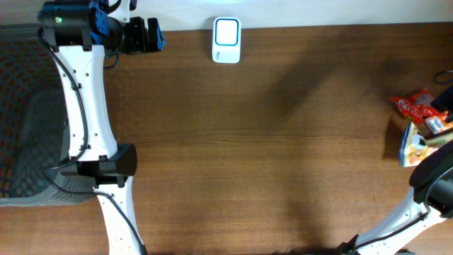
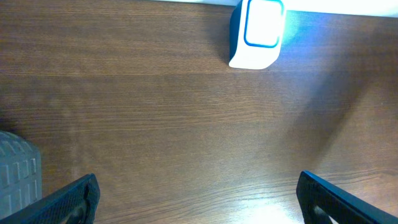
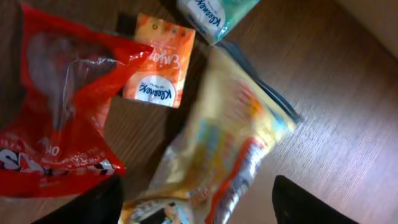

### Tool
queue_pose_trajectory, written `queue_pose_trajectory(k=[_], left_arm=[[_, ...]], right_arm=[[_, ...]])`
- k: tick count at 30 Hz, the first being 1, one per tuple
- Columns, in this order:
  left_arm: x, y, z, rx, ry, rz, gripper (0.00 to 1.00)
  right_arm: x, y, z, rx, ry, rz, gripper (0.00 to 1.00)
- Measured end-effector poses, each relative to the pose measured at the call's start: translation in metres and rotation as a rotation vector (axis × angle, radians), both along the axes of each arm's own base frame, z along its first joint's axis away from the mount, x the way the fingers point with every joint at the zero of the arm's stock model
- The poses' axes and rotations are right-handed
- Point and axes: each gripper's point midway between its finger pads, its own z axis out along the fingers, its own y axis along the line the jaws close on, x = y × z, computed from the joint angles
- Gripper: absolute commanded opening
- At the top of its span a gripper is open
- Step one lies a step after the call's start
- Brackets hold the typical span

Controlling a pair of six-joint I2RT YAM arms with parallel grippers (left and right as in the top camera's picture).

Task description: Scan the item barcode

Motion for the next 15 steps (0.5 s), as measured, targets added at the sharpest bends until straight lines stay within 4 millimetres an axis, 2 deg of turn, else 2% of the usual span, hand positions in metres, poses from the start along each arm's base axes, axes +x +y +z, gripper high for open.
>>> queue_pose_trajectory(k=[1, 2, 4, 5, 6, 7, 9, 10, 12, 13, 15], left_arm=[[0.0, 0.0, 0.0, 0.0, 0.0, 0.0, 0.99], [0.0, 0.0, 0.0, 0.0, 0.0, 0.001, 0.99], [0.0, 0.0, 0.0, 0.0, -0.001, 0.001, 0.99], [0.0, 0.0, 0.0, 0.0, -0.001, 0.0, 0.99], [0.0, 0.0, 0.0, 0.0, 0.0, 0.0, 0.99], [0.0, 0.0, 0.0, 0.0, -0.001, 0.001, 0.99], [0.0, 0.0, 0.0, 0.0, -0.002, 0.0, 0.99], [0.0, 0.0, 0.0, 0.0, 0.0, 0.001, 0.99], [0.0, 0.0, 0.0, -0.001, 0.002, 0.0, 0.99], [0.0, 0.0, 0.0, 0.0, 0.0, 0.0, 0.99], [0.0, 0.0, 0.0, 0.0, 0.0, 0.0, 0.99]], right_arm=[[-0.001, 0.006, 0.005, 0.02, -0.019, -0.004, 0.97], [0.0, 0.017, 0.029, 0.037, -0.088, 0.011, 0.98], [-0.01, 0.062, 0.102, 0.106, -0.272, 0.068, 0.98], [-0.019, 0.079, 0.124, 0.122, -0.315, 0.089, 0.98], [-0.031, 0.111, 0.156, 0.136, -0.376, 0.14, 0.98], [-0.031, 0.133, 0.169, 0.133, -0.409, 0.193, 0.99], [-0.035, 0.225, 0.173, 0.19, -0.437, 0.425, 0.99], [-0.054, 0.262, 0.164, 0.215, -0.431, 0.517, 0.99], [-0.081, 0.304, 0.142, 0.273, -0.405, 0.632, 0.99], [-0.103, 0.334, 0.121, 0.358, -0.352, 0.709, 0.99], [-0.115, 0.357, 0.094, 0.436, -0.279, 0.769, 0.99]])
